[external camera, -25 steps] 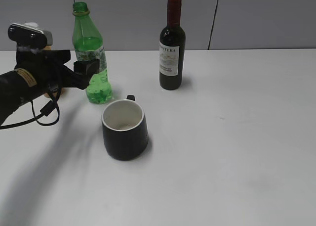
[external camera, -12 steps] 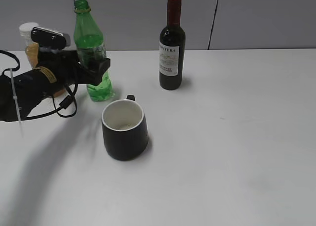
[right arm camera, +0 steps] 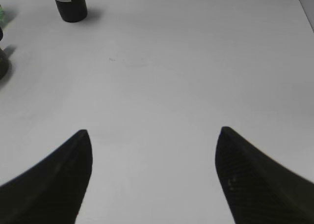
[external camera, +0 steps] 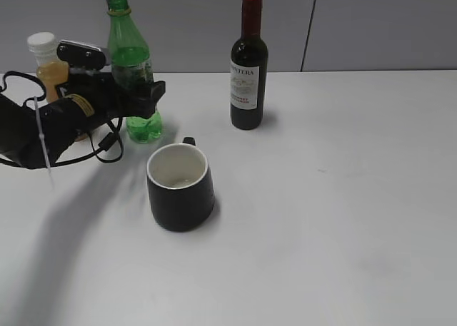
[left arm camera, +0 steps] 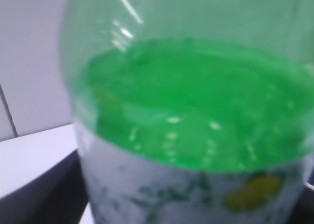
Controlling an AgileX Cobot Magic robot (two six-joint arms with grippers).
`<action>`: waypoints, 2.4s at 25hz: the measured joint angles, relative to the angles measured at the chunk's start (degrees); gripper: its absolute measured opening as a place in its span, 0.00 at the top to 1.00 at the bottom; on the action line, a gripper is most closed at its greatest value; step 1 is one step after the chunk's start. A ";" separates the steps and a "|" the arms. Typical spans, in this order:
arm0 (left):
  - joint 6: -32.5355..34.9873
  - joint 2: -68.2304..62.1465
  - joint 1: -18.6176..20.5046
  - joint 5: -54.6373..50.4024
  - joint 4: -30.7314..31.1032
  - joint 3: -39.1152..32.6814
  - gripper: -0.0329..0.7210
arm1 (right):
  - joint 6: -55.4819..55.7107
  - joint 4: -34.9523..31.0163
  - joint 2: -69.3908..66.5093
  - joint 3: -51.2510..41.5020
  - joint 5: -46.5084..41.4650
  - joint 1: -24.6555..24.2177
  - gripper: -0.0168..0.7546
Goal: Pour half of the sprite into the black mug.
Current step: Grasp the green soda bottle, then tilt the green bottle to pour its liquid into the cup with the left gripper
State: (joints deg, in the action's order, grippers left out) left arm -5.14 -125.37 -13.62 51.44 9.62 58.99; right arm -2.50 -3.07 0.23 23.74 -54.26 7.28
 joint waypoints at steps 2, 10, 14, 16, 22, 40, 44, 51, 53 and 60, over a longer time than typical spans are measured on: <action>-0.39 -0.56 0.00 -0.09 0.00 0.42 0.07 | 0.00 0.00 0.00 0.00 0.00 0.00 0.21; -0.58 -0.91 0.00 -0.39 0.12 1.55 0.28 | 0.00 0.00 0.00 0.00 0.00 0.00 0.21; -0.63 -0.91 0.00 -0.19 0.06 1.55 0.35 | 0.00 0.00 0.00 0.00 0.00 0.00 0.21; -0.63 -0.93 0.00 -0.13 0.06 1.55 0.35 | 0.00 0.00 0.00 0.00 0.00 0.00 0.21; -0.63 -0.97 0.00 0.00 0.06 1.55 0.35 | 0.00 0.00 0.00 0.00 0.00 0.00 0.21; 3.28 18.93 -1.68 -2.31 -7.95 -18.54 0.35 | 0.00 0.00 0.00 0.00 0.00 0.00 0.21; 9.52 24.36 -4.64 -2.19 -15.92 -24.76 0.35 | 0.00 0.00 0.00 0.00 0.00 0.00 0.21; 19.58 30.19 -9.86 -2.05 -29.85 -32.51 0.35 | 0.00 0.00 0.00 0.00 0.00 0.00 0.21; 23.22 31.27 -11.10 -1.99 -32.70 -34.04 0.35 | 0.00 0.00 0.00 0.00 0.00 0.00 0.21; 41.32 32.08 -13.62 -1.82 -42.71 -35.13 0.35 | 0.00 0.00 0.00 0.00 0.00 0.00 0.21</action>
State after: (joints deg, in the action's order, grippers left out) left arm 36.17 -93.29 -27.24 49.62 -33.09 23.86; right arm -2.50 -3.07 0.23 23.74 -54.26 7.28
